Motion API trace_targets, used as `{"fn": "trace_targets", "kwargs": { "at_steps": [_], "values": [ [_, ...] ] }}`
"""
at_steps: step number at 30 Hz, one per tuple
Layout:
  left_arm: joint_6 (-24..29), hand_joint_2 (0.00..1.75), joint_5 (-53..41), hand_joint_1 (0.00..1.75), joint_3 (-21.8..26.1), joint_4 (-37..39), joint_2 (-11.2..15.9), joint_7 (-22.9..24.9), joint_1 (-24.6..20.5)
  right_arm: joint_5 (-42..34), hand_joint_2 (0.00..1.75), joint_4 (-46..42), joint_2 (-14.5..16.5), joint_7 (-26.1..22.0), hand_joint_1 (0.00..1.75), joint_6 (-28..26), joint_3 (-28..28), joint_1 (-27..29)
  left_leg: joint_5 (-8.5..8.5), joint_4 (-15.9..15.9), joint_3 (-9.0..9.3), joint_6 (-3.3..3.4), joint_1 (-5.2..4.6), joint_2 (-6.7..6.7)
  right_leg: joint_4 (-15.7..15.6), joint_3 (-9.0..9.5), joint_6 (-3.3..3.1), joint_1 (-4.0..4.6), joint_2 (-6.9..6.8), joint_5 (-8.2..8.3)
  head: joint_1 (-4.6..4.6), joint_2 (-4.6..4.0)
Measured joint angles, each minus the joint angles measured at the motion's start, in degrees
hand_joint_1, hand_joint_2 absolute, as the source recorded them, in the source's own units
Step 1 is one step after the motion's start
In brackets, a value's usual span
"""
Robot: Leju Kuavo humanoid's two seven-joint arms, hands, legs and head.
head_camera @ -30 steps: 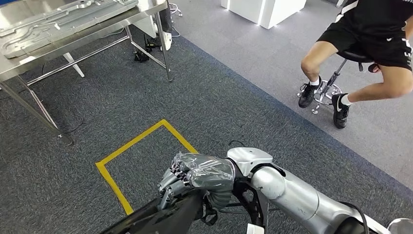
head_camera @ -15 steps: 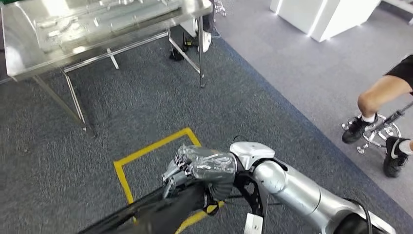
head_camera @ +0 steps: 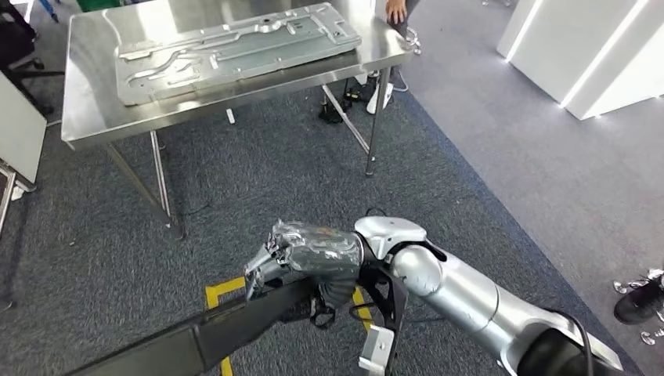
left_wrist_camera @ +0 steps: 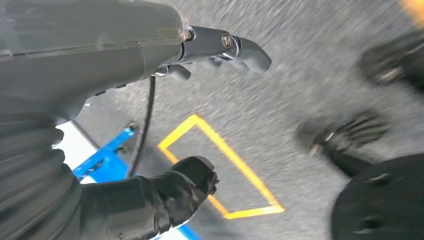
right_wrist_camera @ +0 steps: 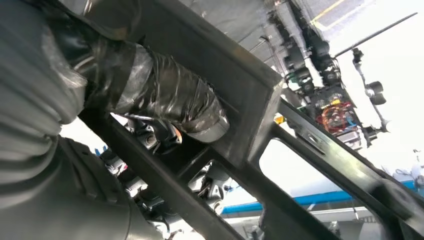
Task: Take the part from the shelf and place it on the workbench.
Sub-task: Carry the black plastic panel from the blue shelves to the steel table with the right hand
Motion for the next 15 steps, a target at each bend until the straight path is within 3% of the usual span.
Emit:
{"fn": "trace_targets", "kwargs": {
  "at_steps": [1, 3, 5, 6, 7, 9, 10, 11, 12, 13, 14, 15],
  "values": [
    [0.0, 1.75, -0.6, 0.00, 0.0, 0.0, 0.1, 0.0, -0.5, 0.3, 1.75, 1.0, 0.2, 0.0, 1.75, 0.0, 0.1, -0.4, -0.97, -0.5, 1.46, 0.23, 0.18, -0.82, 4.8, -3.86, -0.16, -0.06, 1.52, -0.22, 0.01, 0.00],
    [0.0, 1.75, -1.4, 0.00, 0.0, 0.0, 0.1, 0.0, -1.1, 0.7, 1.75, 3.2, 0.5, 0.0, 1.75, -0.1, 0.3, -0.6, -3.12, -1.2, 4.60, 0.45, 0.21, -2.78, 10.2, -11.25, -0.20, 0.00, 3.05, -4.09, 0.04, 0.01],
    [0.0, 1.75, -1.8, 0.00, 0.0, 0.0, 0.1, 0.0, -1.0, 0.9, 1.75, 5.0, 0.6, 0.0, 1.75, -0.2, 0.5, -0.6, -5.48, -1.8, 8.16, 0.34, 0.26, -4.91, 9.7, -17.05, 0.06, 0.03, 3.26, -8.53, 0.09, 0.00],
    [0.0, 1.75, -1.9, 0.00, 0.0, 0.0, 0.1, 0.0, -0.9, 0.9, 1.75, 5.8, 0.7, 0.0, 1.75, -0.2, 0.5, -0.6, -6.82, -2.1, 10.07, 0.22, 0.28, -5.96, 7.7, -19.39, 0.18, 0.03, 3.40, -8.33, 0.09, 0.00],
    [0.0, 1.75, -1.9, 0.00, 0.0, 0.0, 0.1, 0.0, -0.8, 0.9, 1.75, 6.4, 0.7, 0.0, 1.75, -0.2, 0.6, -0.6, -8.20, -2.3, 11.90, 0.10, 0.30, -6.88, 4.6, -21.27, 0.24, 0.03, 3.78, -5.53, 0.10, 0.00],
    [0.0, 1.75, -2.2, 0.00, 0.0, 0.1, 0.1, 0.1, -0.5, 1.0, 1.75, 8.1, 0.7, 0.0, 1.75, -0.1, 0.7, -0.4, -11.24, -2.3, 15.05, -0.24, 0.35, -8.54, -2.1, -23.58, 0.18, 0.00, 5.64, 7.04, 0.05, 0.00],
    [0.0, 1.75, -2.6, 0.00, 0.0, 0.2, 0.1, 0.1, -0.6, 1.2, 1.75, 8.8, 0.9, 0.0, 1.75, -0.1, 0.8, -0.4, -12.69, -2.4, 16.30, -0.51, 0.49, -9.23, -3.7, -23.66, -0.11, 0.19, 6.32, 11.63, 0.03, 0.00],
    [0.0, 1.75, -3.0, 0.00, 0.0, 0.2, 0.2, 0.2, -0.8, 1.4, 1.75, 9.5, 1.1, 0.0, 1.75, -0.1, 0.9, -0.6, -13.73, -2.4, 17.44, -0.87, 0.62, -9.75, -4.2, -23.29, -0.53, 0.44, 6.64, 13.92, 0.01, 0.00],
    [0.0, 1.75, -3.4, 0.00, 0.0, 0.2, 0.3, 0.3, -1.2, 1.6, 1.75, 10.0, 1.5, 0.0, 1.75, 0.0, 1.0, -1.4, -13.67, -1.5, 17.85, -1.26, 0.71, -10.08, -3.6, -22.34, -1.17, 0.77, 6.26, 12.68, 0.04, 0.00],
    [0.0, 1.75, -4.0, 0.00, 0.0, 0.2, 0.5, 0.5, -1.7, 1.9, 1.75, 10.3, 2.1, 0.1, 1.75, 0.0, 1.0, -2.4, -12.54, 0.9, 17.40, -1.59, 0.76, -9.72, -3.5, -21.18, -1.77, 0.87, 5.69, 11.42, 0.11, 0.00],
    [0.0, 1.75, -4.5, 0.00, 0.0, 0.2, 0.6, 0.7, -2.2, 2.2, 1.75, 10.8, 2.5, 0.0, 1.75, 0.0, 1.0, -3.6, -10.43, 5.0, 15.62, -1.95, 0.65, -8.21, -3.7, -19.80, -2.31, 0.81, 5.06, 10.17, 0.08, 0.00],
    [-0.1, 1.75, -5.1, 0.00, 0.0, 0.1, 0.8, 1.1, -2.8, 2.6, 1.75, 11.4, 3.0, 0.0, 1.75, -0.1, 1.0, -4.5, -8.39, 9.9, 12.60, -2.36, 0.57, -6.09, -4.2, -18.11, -2.77, 0.71, 4.37, 9.01, 0.01, 0.00]
  ]
}}
